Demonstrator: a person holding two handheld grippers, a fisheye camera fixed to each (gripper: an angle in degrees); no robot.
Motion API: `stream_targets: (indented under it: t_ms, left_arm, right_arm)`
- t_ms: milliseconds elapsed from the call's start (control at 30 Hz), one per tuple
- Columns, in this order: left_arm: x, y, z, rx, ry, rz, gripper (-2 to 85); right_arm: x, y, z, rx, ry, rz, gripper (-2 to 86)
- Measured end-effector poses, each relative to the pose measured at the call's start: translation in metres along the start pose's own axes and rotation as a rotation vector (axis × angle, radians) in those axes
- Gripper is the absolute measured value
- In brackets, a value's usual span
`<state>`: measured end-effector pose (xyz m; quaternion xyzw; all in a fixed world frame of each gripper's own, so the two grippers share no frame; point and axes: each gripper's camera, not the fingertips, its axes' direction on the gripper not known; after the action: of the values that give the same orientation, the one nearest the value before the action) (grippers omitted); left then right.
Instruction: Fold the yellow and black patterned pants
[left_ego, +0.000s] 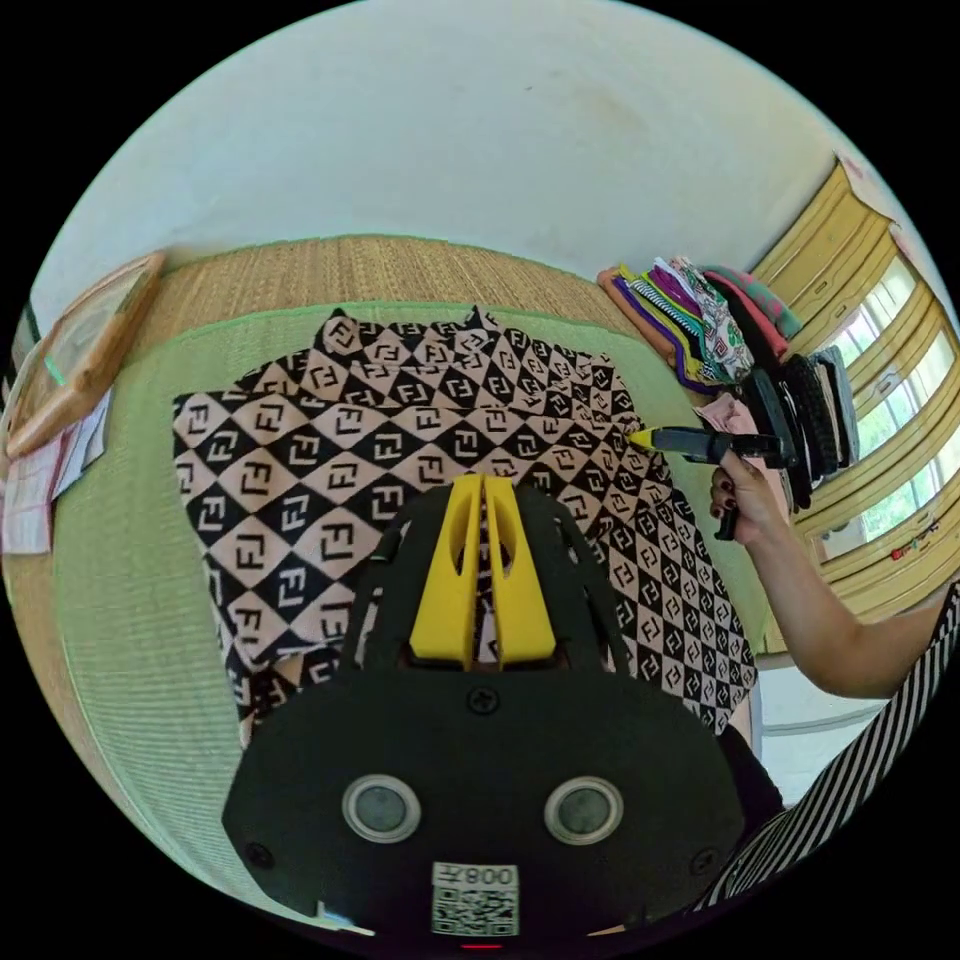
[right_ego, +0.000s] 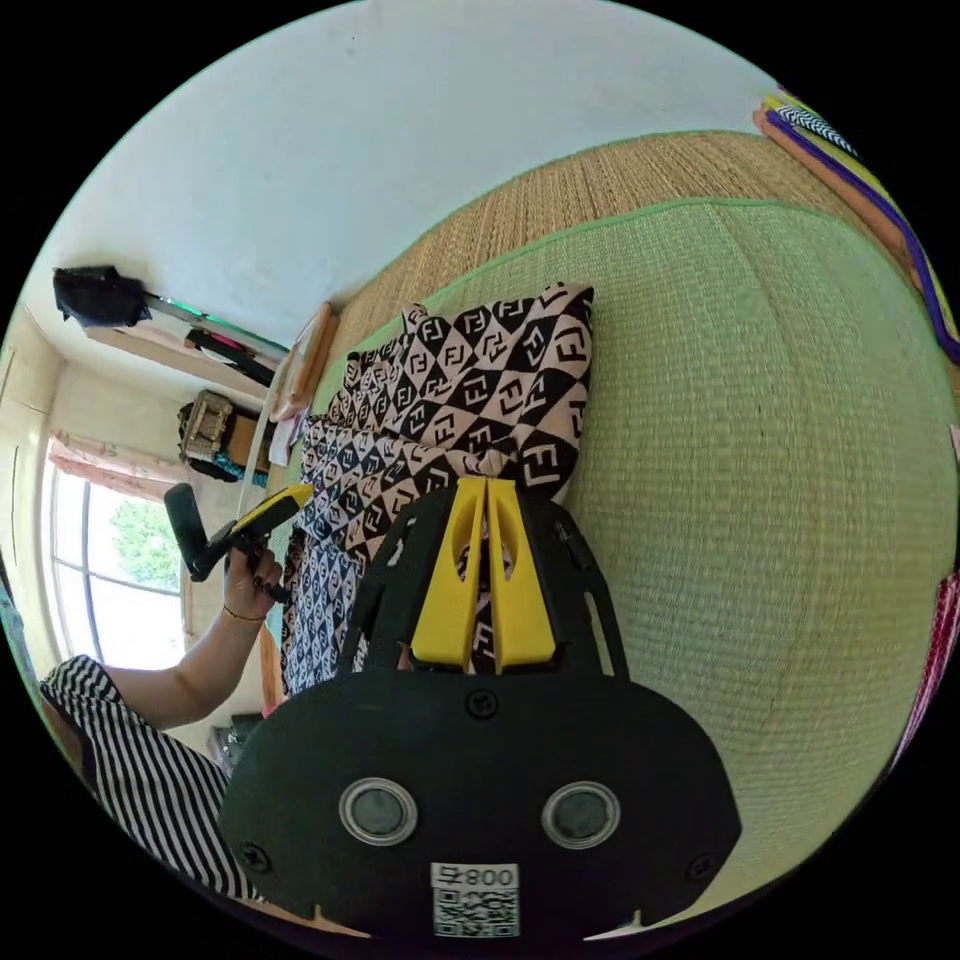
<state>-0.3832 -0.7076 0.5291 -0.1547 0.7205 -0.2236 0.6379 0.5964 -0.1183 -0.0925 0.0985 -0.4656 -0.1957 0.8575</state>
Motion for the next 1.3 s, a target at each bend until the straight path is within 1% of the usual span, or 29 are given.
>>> stream_targets:
  t_ms: [67, 133, 200, 233, 267, 300, 333, 367, 467, 533, 600, 667, 700, 733, 800, 867, 933, 967, 1000, 1033, 1067, 1100, 1167, 1233, 1300]
  left_arm:
    - [-0.025, 0.018, -0.022, 0.036, -0.083, -0.087, 0.2]
    - [-0.045, 0.030, -0.029, 0.024, -0.144, -0.159, 0.2]
    - [-0.062, 0.039, -0.024, -0.029, -0.187, -0.209, 0.1]
    - [-0.072, 0.043, -0.017, -0.075, -0.213, -0.244, 0.1]
    - [-0.077, 0.046, -0.013, -0.071, -0.168, -0.253, 0.1]
    - [-0.078, 0.046, -0.014, -0.058, -0.157, -0.266, 0.1]
    - [-0.077, 0.043, -0.015, -0.055, -0.157, -0.266, 0.1]
    - [-0.073, 0.038, -0.017, -0.041, -0.177, -0.258, 0.1]
    - [-0.064, 0.019, -0.020, 0.029, -0.152, -0.195, 0.1]
    - [-0.064, 0.004, -0.014, 0.029, -0.175, -0.173, 0.1]
    - [-0.068, -0.010, -0.003, 0.029, -0.196, -0.177, 0.1]
    - [-0.082, -0.022, 0.025, -0.053, -0.233, -0.221, 0.1]
    - [-0.085, -0.023, 0.033, -0.084, -0.211, -0.231, 0.1]
    - [-0.088, -0.023, 0.033, -0.039, -0.188, -0.245, 0.1]
    - [-0.089, -0.023, 0.032, -0.047, -0.152, -0.272, 0.1]
    - [-0.079, -0.015, 0.024, 0.005, -0.105, -0.247, 0.1]
    - [-0.072, -0.006, 0.025, 0.006, -0.094, -0.232, 0.1]
    - [-0.069, 0.000, 0.031, -0.021, -0.099, -0.224, 0.1]
    - [-0.069, 0.002, 0.035, -0.046, -0.106, -0.224, 0.1]
    - [-0.069, 0.006, 0.043, -0.076, -0.113, -0.240, 0.1]
    - [-0.070, 0.009, 0.043, -0.046, -0.084, -0.266, 0.2]
    - [-0.071, 0.009, 0.043, -0.047, -0.070, -0.281, 0.2]
    - [-0.064, 0.009, 0.034, -0.013, -0.047, -0.300, 0.2]
    - [-0.053, 0.012, 0.027, 0.018, -0.011, -0.273, 0.4]
    - [-0.042, 0.018, 0.028, 0.003, 0.017, -0.250, 0.6]
  right_arm:
    - [-0.013, 0.013, -0.014, 0.057, -0.017, -0.046, 0.0]
    - [-0.026, 0.025, -0.018, 0.084, -0.042, -0.104, 0.0]
    - [-0.035, 0.031, -0.005, 0.019, -0.005, -0.138, 0.0]
    - [-0.035, 0.033, 0.010, -0.050, 0.067, -0.147, 0.0]
    - [-0.031, 0.035, 0.021, -0.088, 0.080, -0.147, 0.0]
    - [-0.028, 0.036, 0.018, -0.056, 0.047, -0.120, 0.1]
    - [-0.025, 0.035, 0.010, -0.032, -0.009, -0.102, 0.1]
    - [-0.026, 0.033, 0.001, 0.011, -0.007, -0.094, 0.0]
    - [-0.029, 0.019, -0.019, 0.097, 0.074, -0.107, 0.0]
    - [-0.024, 0.002, -0.024, 0.126, 0.093, -0.098, 0.0]
    - [-0.014, -0.017, -0.021, 0.125, 0.111, -0.067, 0.0]
    - [0.006, -0.041, 0.000, 0.035, 0.153, -0.008, 0.0]
    - [0.012, -0.045, 0.007, -0.006, 0.158, 0.008, 0.0]
    - [0.018, -0.046, 0.009, 0.004, 0.109, 0.012, 0.1]
    - [0.020, -0.043, 0.002, 0.015, 0.095, 0.016, 0.1]
    - [0.011, -0.026, -0.013, 0.063, 0.103, -0.032, 0.0]
    - [0.004, -0.008, -0.024, 0.112, 0.081, -0.065, 0.0]
    - [0.002, 0.004, -0.026, 0.126, 0.068, -0.067, 0.0]
    - [0.002, 0.008, -0.025, 0.120, 0.062, -0.065, 0.0]
    - [0.005, 0.011, -0.018, 0.070, 0.070, -0.058, 0.1]
    - [0.013, 0.012, -0.006, 0.002, 0.106, -0.033, 0.1]
    - [0.017, 0.012, -0.003, -0.015, 0.098, -0.024, 0.1]
    - [0.026, 0.019, -0.018, 0.061, -0.010, 0.019, 0.3]
    - [0.019, 0.030, -0.035, 0.120, -0.002, 0.004, 0.6]
    - [0.014, 0.046, -0.041, 0.136, -0.012, -0.003, 1.1]
